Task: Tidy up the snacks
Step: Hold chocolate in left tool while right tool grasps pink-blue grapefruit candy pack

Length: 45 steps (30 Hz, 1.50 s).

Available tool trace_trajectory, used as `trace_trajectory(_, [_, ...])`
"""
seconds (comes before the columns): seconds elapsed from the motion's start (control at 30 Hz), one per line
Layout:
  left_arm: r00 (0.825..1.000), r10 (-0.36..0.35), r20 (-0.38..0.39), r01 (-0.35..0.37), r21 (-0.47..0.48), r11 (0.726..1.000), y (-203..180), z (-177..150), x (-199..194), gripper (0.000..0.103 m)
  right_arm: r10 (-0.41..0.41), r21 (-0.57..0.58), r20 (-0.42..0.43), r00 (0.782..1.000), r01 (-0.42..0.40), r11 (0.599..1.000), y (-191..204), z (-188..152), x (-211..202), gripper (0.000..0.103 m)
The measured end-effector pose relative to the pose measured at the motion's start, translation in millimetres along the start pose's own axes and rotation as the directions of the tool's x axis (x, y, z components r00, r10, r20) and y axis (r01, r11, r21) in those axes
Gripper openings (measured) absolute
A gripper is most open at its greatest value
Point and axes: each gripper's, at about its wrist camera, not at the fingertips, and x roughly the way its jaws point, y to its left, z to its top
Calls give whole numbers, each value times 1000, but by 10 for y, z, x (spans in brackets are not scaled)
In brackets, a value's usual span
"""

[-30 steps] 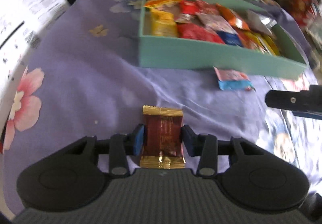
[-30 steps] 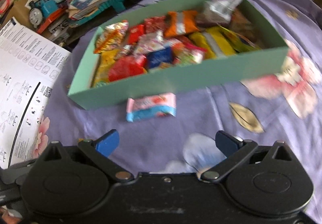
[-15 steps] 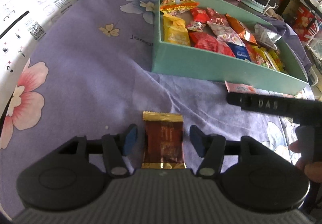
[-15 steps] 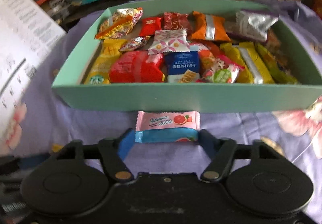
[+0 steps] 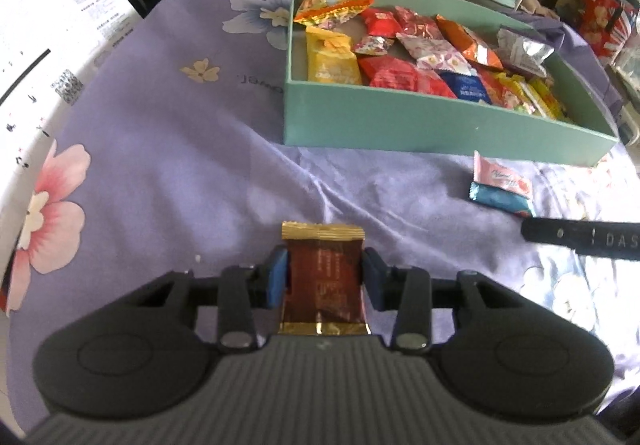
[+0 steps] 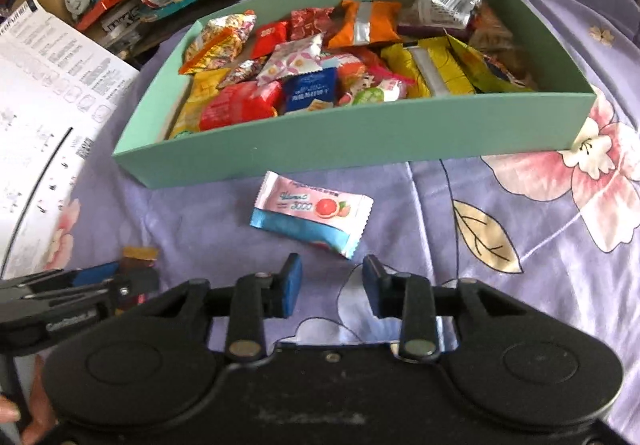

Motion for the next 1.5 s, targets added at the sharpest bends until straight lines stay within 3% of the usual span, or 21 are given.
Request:
trace_trajectory(0.17, [1000,7,-2,-7,12,1000,-26,5,17,39,10,-94,81,997,-2,996,79,169,-55,47])
trace_trajectory(0.27, [1000,-2,-5,2,3,1000,-5,14,20,40,60,-168,93,994,-43,985,153,316,51,60])
trace_trajectory(0.43, [1000,-7,-6,7,-6,1000,10,18,24,41,89,-208,28,996,-81,975,232,381,292,61])
trace_trajectory(0.57, [1000,-11,-7,11,-8,1000,6,17,24,42,148,-182,-52,988,-155,971,244,180,220,62])
trace_trajectory(0.63, [1000,-13,-8,13,-8,1000,0,22,28,44,153,-196,-53,987,-160,967,279,87,155,61])
trace_trajectory(0.77, [1000,-25,-9,25,-14,1000,-11,19,27,51,100,-192,-14,995,-101,976,298,34,157,61])
trace_trajectory(0.9, [999,-29,-14,28,-32,999,20,-10,3,64,38,-170,2,999,-38,985,371,59,202,61])
trace_trajectory(0.97, [1000,-20,-11,20,-34,999,43,-42,-19,64,-15,-189,17,1000,18,982,469,56,250,54])
trace_trajectory(1.03, [1000,-17,-10,17,-38,999,70,-65,-38,65,-76,-235,42,996,84,968,566,16,277,36])
trace_trajectory(1.2, [1000,-5,-9,5,-31,999,78,-102,-58,66,-76,-251,55,996,87,964,541,-86,238,34])
trace_trajectory(1.27, [1000,5,-14,-5,-21,1000,48,-94,-47,66,-71,-272,55,996,83,959,533,-105,237,40])
trace_trajectory(1.33, [1000,20,-16,-20,-10,1000,15,-95,-40,67,-67,-295,54,996,80,952,528,-119,239,56])
trace_trajectory(1.4, [999,30,-16,-30,0,1000,-8,-106,-42,66,-74,-290,67,995,90,953,506,-145,241,65])
trace_trajectory(1.5, [999,36,-16,-36,4,999,-15,-132,-53,66,-64,-292,70,995,82,953,479,-149,240,68])
